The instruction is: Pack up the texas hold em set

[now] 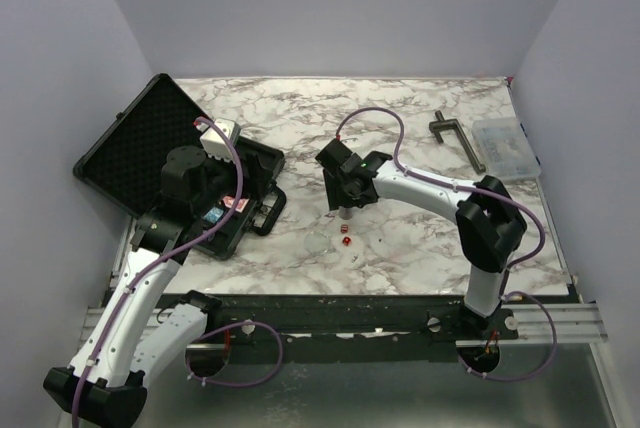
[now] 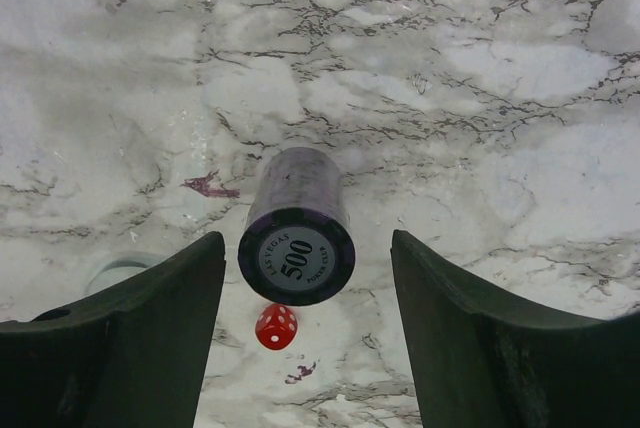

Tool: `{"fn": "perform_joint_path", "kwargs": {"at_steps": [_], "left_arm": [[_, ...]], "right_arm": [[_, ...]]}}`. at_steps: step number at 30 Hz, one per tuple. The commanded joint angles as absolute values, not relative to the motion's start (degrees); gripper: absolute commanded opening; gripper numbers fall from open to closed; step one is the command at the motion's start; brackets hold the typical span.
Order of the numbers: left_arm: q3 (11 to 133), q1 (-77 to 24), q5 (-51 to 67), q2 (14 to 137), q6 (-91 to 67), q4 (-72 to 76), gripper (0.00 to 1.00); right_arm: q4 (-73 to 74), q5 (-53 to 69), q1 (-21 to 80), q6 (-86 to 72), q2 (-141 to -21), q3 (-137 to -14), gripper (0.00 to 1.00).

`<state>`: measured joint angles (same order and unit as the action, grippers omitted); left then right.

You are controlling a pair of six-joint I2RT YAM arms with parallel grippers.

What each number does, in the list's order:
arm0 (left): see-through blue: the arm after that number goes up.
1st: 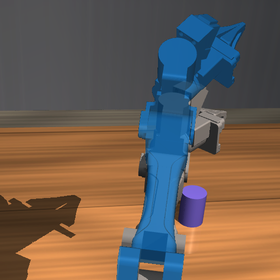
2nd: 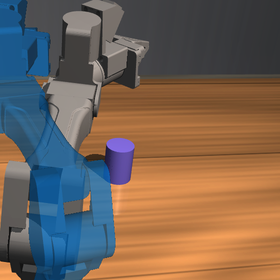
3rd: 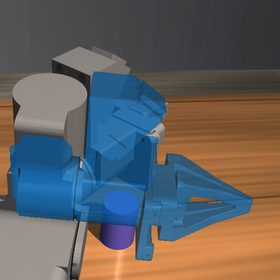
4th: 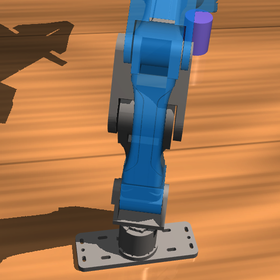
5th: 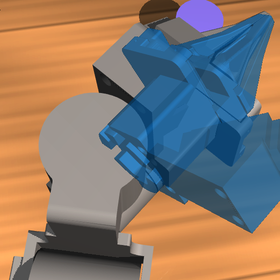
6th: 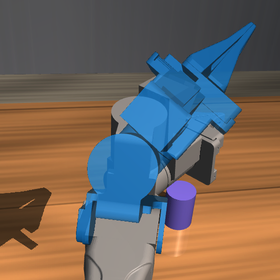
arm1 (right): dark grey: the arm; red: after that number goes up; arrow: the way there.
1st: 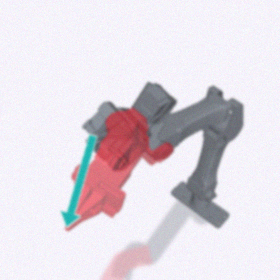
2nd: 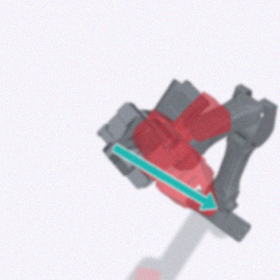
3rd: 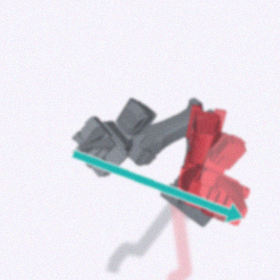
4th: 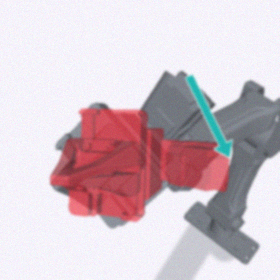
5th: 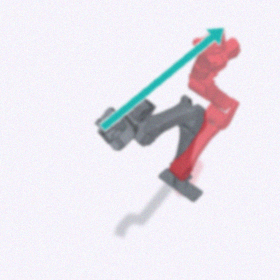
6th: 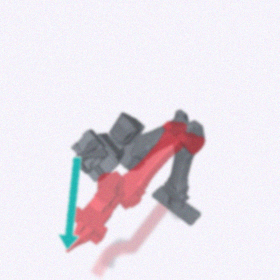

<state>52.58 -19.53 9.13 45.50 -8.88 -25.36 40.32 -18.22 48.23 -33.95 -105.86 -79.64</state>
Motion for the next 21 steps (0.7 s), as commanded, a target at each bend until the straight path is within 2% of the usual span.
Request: {"fn": "perform_joint_path", "kwargs": {"at_steps": [1, 11, 17, 21], "left_arm": [[52.2, -19.7, 8.1, 44.8, -8.5, -24.3, 0.77], [52.1, -19.7, 8.3, 44.8, -8.7, -24.4, 0.77], [52.1, -19.7, 8.4, 44.9, -8.6, -24.4, 0.77], [52.1, -19.7, 8.4, 44.9, -8.6, -24.4, 0.77]], "right_arm": [[41.0, -20.5, 48.7, -33.5, -107.4, -81.3, 0.69], [40.2, -20.6, 48.7, -33.4, -108.4, -81.5, 0.51], [40.3, -20.8, 48.7, -33.3, -109.0, -81.7, 0.52], [40.5, -20.8, 48.7, -33.3, -109.3, -82.0, 0.56]]}}
